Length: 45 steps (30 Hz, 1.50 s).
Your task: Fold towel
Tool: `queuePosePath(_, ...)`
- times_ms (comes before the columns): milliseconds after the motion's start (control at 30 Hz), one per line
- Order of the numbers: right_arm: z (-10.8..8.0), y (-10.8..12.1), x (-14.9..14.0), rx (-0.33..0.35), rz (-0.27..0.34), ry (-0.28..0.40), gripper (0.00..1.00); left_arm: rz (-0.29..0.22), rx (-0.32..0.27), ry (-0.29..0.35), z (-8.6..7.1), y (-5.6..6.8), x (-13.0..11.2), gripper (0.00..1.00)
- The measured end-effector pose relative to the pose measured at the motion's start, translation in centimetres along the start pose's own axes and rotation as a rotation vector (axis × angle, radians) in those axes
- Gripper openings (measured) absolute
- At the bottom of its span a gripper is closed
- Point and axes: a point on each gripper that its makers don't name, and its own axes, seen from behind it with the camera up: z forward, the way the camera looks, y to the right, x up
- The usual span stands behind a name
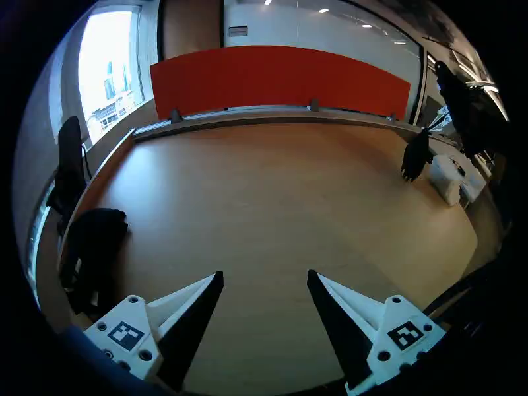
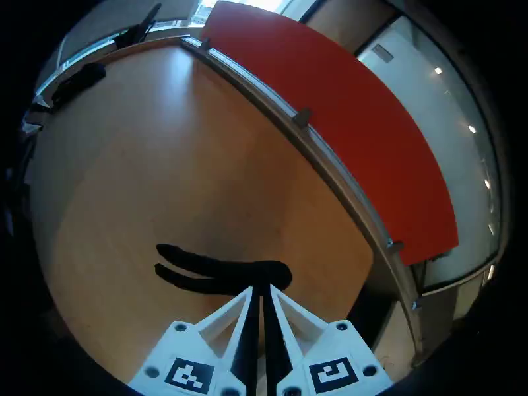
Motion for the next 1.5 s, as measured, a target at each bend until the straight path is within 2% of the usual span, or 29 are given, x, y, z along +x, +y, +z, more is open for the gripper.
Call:
queuePosePath(500,0.0,0.8,-0.5,-0.014,0.006,-0.003,0.05,0.01,-0.006,-0.004,0.1,0.6,0.0,0.94)
queuePosePath(1067,0.1,0.7,-1.2,-0.018,0.003,-0.014,0.05,0.01,-0.009,-0.005,0.1,0.9,0.0,0.94)
queuePosePath(1267,0.0,0.1,-3.0,-0.017,0.019,-0.032,0.05,0.012,-0.008,-0.004,0.0,0.9,0.1,0.94)
queuePosePath(1500,-0.5,-0.9,-7.0,-0.017,0.052,-0.078,0.05,0.017,-0.013,-0.004,0.0,1.0,0.3,0.94)
